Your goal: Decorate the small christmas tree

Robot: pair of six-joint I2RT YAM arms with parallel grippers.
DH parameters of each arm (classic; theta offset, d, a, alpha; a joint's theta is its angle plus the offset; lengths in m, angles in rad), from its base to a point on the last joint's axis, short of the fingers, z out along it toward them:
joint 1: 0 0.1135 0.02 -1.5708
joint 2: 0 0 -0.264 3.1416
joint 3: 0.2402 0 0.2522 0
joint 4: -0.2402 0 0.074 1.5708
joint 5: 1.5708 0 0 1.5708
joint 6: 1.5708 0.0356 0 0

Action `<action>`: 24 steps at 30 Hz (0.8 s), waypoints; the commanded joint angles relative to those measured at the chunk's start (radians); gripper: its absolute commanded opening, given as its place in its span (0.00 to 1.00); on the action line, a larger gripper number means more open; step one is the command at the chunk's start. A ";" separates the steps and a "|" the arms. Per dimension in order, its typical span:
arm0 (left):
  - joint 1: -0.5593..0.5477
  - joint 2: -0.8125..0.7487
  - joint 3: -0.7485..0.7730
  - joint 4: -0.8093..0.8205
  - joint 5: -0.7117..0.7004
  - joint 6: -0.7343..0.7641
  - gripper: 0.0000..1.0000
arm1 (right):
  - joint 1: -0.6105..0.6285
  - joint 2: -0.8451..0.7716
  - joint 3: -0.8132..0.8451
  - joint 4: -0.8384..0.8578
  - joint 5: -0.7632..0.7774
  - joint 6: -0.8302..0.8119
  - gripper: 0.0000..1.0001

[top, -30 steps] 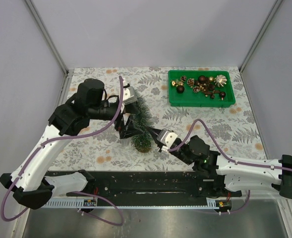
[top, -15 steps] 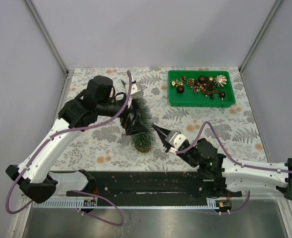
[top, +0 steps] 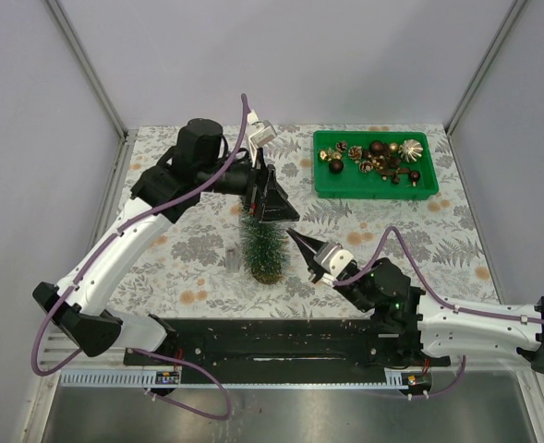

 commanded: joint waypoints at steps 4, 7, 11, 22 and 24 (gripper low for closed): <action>0.037 -0.023 -0.005 0.051 0.052 -0.021 0.99 | 0.011 -0.035 -0.014 0.050 0.039 -0.022 0.03; 0.038 -0.017 0.009 0.026 0.057 -0.005 0.99 | 0.010 -0.043 -0.015 0.054 0.047 -0.023 0.03; 0.036 0.007 0.020 -0.035 0.092 0.017 0.99 | 0.011 -0.055 -0.015 0.057 0.045 -0.028 0.03; -0.033 0.041 -0.002 0.008 0.101 -0.044 0.99 | 0.013 -0.017 0.015 0.066 0.012 -0.049 0.03; -0.041 0.044 -0.008 0.009 0.115 -0.048 0.99 | 0.011 -0.012 0.020 0.076 0.007 -0.057 0.03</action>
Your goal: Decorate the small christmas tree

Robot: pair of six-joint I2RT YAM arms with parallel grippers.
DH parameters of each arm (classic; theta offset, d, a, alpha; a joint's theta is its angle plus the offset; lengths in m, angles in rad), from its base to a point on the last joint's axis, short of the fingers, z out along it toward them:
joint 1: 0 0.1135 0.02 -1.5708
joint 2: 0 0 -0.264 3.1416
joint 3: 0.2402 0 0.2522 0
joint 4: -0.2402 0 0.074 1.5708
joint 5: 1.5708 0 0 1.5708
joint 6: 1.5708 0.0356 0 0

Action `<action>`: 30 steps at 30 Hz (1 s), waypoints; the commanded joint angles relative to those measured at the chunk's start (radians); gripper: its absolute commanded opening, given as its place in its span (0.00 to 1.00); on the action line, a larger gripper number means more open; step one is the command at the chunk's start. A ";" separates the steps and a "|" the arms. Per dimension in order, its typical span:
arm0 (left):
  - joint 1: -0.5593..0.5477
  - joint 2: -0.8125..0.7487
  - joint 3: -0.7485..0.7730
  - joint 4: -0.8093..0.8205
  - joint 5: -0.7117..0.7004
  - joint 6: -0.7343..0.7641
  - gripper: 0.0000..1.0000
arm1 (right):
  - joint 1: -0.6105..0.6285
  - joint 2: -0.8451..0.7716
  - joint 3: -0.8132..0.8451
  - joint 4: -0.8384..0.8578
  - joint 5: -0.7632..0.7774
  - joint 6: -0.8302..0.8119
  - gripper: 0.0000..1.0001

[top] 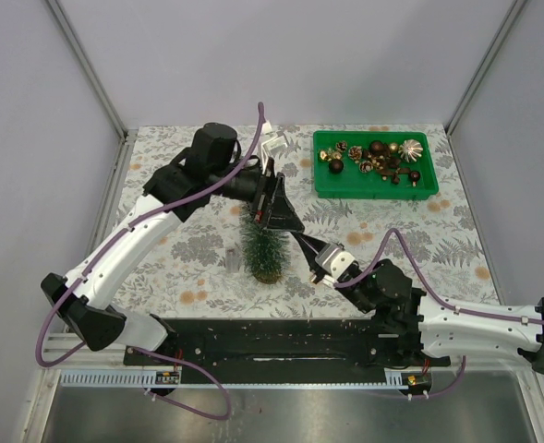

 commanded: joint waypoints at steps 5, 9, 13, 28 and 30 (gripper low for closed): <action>-0.015 0.003 -0.022 0.058 0.067 -0.037 0.99 | 0.012 0.014 0.041 0.060 -0.009 -0.031 0.03; -0.015 -0.002 -0.019 0.122 0.089 -0.108 0.99 | 0.012 0.036 0.041 0.057 -0.017 -0.026 0.03; -0.016 0.004 -0.017 0.196 0.122 -0.178 0.99 | 0.012 0.062 0.041 0.065 -0.019 -0.023 0.03; -0.021 -0.018 -0.068 0.248 0.217 -0.188 0.99 | 0.014 0.063 0.050 0.070 -0.020 -0.017 0.03; -0.029 -0.029 -0.104 0.241 0.211 -0.157 0.96 | 0.014 0.053 0.045 0.062 -0.019 -0.015 0.02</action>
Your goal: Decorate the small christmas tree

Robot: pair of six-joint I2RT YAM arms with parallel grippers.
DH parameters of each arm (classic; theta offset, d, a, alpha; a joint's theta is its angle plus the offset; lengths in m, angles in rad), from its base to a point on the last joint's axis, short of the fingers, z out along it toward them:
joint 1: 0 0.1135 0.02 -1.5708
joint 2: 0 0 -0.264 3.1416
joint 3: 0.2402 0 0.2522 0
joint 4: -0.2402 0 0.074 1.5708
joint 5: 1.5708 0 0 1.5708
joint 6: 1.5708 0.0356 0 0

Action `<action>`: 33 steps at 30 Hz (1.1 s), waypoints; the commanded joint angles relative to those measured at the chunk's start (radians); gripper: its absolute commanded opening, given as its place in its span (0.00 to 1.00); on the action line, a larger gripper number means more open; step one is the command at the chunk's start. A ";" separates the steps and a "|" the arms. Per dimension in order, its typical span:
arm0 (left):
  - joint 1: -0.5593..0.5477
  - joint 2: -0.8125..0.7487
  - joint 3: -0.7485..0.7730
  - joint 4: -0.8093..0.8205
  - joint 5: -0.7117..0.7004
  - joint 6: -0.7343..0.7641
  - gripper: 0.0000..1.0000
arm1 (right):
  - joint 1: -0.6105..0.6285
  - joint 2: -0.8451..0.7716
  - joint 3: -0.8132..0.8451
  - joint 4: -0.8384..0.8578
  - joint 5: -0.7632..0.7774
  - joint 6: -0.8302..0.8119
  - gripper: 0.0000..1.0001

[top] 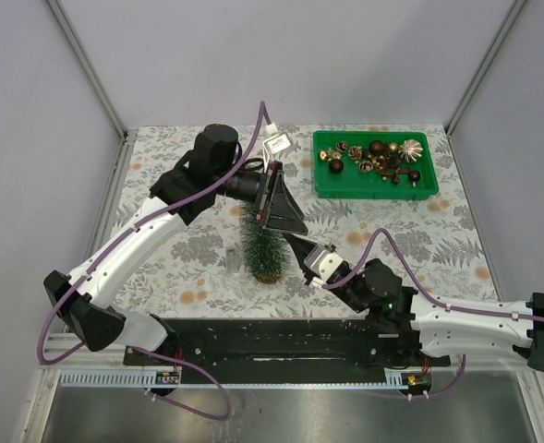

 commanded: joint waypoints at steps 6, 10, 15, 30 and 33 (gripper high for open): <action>-0.016 -0.019 -0.018 0.040 0.028 0.080 0.42 | 0.010 -0.024 0.043 0.025 0.000 0.008 0.02; -0.016 -0.008 0.035 0.038 0.018 0.088 0.31 | 0.010 -0.024 0.048 0.021 0.003 0.007 0.02; -0.010 -0.009 0.088 0.043 0.034 0.083 0.31 | 0.008 -0.031 0.040 0.002 0.006 0.023 0.02; 0.064 -0.127 0.080 0.061 0.113 0.046 0.23 | 0.008 -0.006 0.059 0.004 0.003 0.030 0.02; 0.098 -0.193 0.034 0.026 0.091 0.061 0.23 | 0.010 0.009 0.072 0.008 -0.012 0.039 0.03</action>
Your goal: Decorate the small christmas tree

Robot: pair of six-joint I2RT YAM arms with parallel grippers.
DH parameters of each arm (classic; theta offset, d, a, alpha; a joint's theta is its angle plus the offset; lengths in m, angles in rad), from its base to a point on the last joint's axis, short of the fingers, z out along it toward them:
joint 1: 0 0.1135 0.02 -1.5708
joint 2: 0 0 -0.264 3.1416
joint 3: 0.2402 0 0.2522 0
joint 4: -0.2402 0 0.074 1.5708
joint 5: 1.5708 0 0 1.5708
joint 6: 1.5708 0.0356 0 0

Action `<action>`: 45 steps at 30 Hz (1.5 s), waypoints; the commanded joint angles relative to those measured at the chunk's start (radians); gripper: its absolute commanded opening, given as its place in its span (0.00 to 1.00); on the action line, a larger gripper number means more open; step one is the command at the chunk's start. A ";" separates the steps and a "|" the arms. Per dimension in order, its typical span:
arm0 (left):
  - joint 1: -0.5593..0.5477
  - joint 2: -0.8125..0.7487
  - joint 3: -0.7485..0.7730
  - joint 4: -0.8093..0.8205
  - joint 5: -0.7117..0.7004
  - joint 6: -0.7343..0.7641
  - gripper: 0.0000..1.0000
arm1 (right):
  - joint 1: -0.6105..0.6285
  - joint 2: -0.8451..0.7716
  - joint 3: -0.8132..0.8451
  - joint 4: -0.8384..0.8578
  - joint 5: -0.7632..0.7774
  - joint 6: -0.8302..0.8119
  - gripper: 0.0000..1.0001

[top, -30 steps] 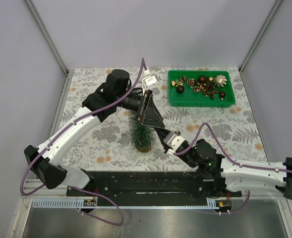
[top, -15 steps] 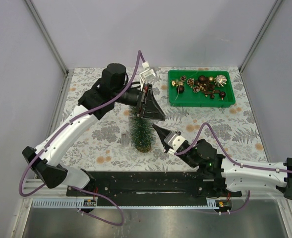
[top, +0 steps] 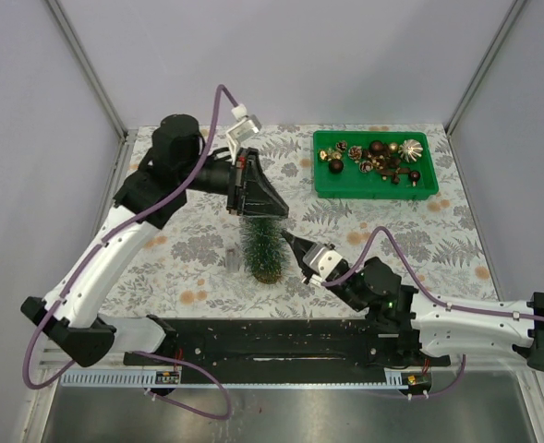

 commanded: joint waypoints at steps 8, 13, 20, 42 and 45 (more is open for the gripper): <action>0.134 -0.300 -0.185 -0.029 -0.016 0.034 0.20 | 0.008 0.039 0.081 0.034 -0.032 0.031 0.03; 0.183 -0.395 -0.277 -0.026 -0.024 0.027 0.20 | 0.010 0.040 0.081 0.016 -0.035 0.047 0.03; 0.220 -0.477 -0.343 -0.035 -0.056 0.040 0.20 | 0.008 0.051 0.098 0.005 -0.048 0.060 0.06; 0.295 -0.632 -0.489 -0.096 -0.619 0.153 0.00 | 0.008 -0.062 0.150 -0.313 0.013 0.165 0.75; 0.297 -0.648 -0.507 -0.101 -0.703 0.150 0.00 | 0.008 -0.108 0.153 -0.380 0.027 0.198 0.76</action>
